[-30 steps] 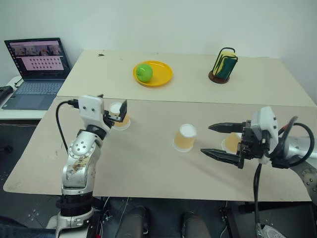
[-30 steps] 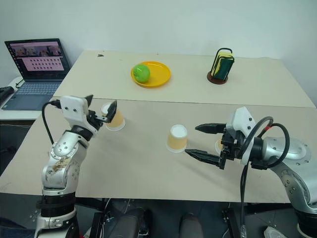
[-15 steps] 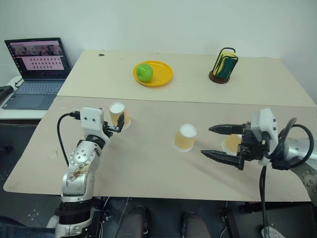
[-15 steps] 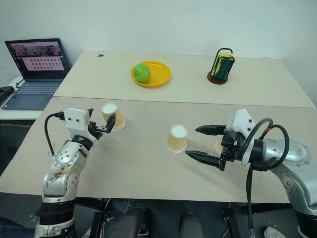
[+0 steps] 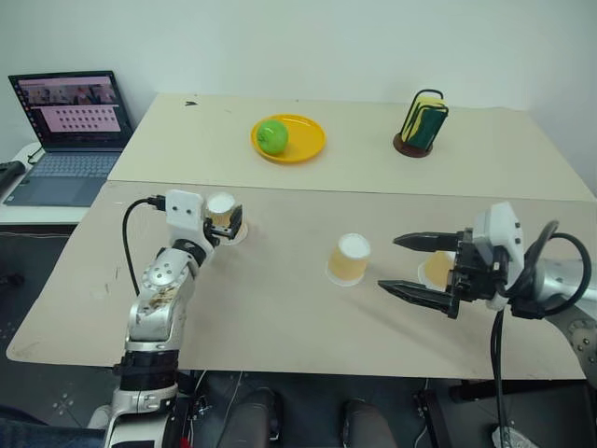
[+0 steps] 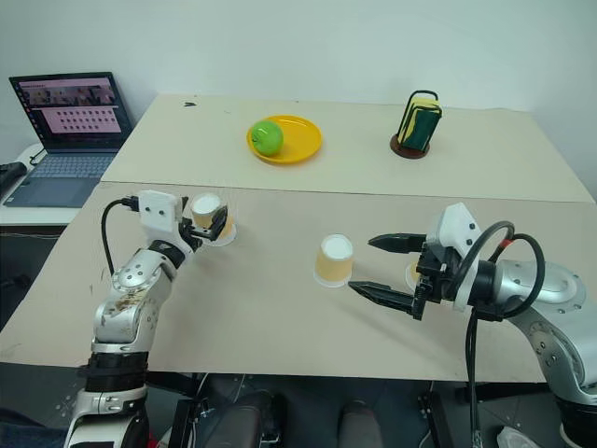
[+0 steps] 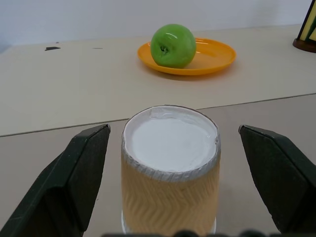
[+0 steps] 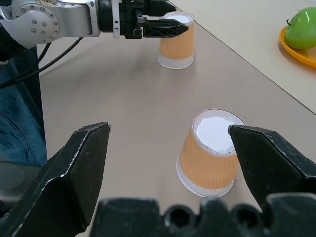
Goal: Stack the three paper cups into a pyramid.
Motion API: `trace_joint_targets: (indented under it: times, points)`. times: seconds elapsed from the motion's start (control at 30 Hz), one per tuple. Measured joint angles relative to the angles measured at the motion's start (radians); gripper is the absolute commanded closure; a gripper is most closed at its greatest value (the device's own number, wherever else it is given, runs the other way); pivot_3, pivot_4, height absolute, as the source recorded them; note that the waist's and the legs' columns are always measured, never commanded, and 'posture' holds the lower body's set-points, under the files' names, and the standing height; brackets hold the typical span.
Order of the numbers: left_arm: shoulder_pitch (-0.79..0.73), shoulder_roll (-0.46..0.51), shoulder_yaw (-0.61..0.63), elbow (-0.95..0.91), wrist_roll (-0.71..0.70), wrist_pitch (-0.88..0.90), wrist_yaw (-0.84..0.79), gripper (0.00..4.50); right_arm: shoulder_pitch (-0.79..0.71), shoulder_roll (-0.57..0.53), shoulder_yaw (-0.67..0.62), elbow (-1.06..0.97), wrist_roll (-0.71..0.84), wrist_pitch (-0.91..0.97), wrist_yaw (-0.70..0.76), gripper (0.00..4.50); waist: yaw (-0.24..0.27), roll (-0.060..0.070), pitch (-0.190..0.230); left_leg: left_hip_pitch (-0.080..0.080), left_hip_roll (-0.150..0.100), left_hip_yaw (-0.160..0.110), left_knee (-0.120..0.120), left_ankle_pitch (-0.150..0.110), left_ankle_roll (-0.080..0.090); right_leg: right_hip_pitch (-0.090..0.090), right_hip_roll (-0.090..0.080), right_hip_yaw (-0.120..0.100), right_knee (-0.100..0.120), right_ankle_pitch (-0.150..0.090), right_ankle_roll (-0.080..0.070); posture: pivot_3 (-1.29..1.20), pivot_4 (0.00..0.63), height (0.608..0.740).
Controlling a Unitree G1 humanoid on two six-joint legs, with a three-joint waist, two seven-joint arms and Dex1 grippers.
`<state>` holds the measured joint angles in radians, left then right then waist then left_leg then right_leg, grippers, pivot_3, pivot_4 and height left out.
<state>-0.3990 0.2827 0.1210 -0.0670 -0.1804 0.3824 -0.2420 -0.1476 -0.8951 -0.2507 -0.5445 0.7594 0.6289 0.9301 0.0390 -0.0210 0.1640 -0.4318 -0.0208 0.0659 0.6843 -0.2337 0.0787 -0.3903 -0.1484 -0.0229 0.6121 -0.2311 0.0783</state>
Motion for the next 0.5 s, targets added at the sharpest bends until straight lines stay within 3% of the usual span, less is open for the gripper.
trace_joint_targets:
  times: [0.5]
  points:
    - [-0.070, -0.002, -0.005, 0.115, 0.021, -0.018, -0.001, 0.04, 0.015, 0.000, -0.014, -0.016, 0.009, 0.000, -0.018, 0.00, 0.000, 0.000, 0.000, 0.000, 0.000, 0.000, 0.000, 0.002, 0.003, 0.000, 0.000, 0.000, 0.000, 0.000, 0.000, 0.00, 0.150, 0.726]
